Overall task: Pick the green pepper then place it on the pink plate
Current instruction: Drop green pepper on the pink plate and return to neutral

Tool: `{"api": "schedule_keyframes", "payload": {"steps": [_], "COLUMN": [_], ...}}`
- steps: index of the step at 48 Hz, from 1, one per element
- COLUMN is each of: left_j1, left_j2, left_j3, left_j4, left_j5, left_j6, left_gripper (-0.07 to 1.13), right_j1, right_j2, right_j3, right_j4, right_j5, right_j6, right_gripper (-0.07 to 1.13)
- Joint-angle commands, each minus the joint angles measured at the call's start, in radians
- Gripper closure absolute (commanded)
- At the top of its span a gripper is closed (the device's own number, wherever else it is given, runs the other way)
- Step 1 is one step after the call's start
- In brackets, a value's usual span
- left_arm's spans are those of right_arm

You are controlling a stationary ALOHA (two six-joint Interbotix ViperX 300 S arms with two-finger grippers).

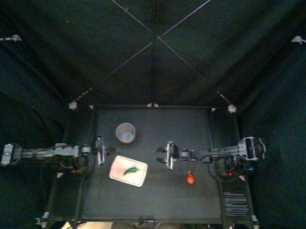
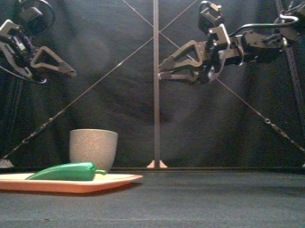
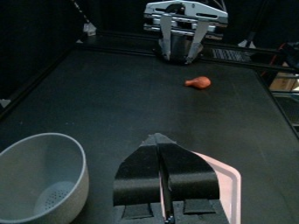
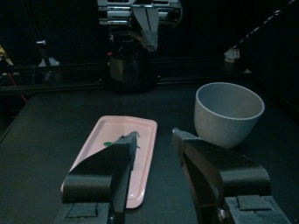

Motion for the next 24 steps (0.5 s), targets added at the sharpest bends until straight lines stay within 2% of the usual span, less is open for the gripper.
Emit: {"api": "schedule_keyframes", "payload": {"steps": [1,24], "left_j1": [-0.002,-0.006], "left_j2": [0.003,0.003], "left_j3": [-0.014,-0.012], "left_j4": [0.023,0.153], "left_j5": [-0.028,-0.086], "left_j6": [0.002,0.0], "left_gripper": [0.94,0.95], "right_j1": [-0.012,-0.025], "right_j2": [-0.067,-0.202], "right_j3": [0.029,0.169], "right_j4": [0.005,0.015], "right_j5": [-0.021,-0.143], "right_j6": [0.0,0.0], "right_gripper": [0.28,0.28]}}
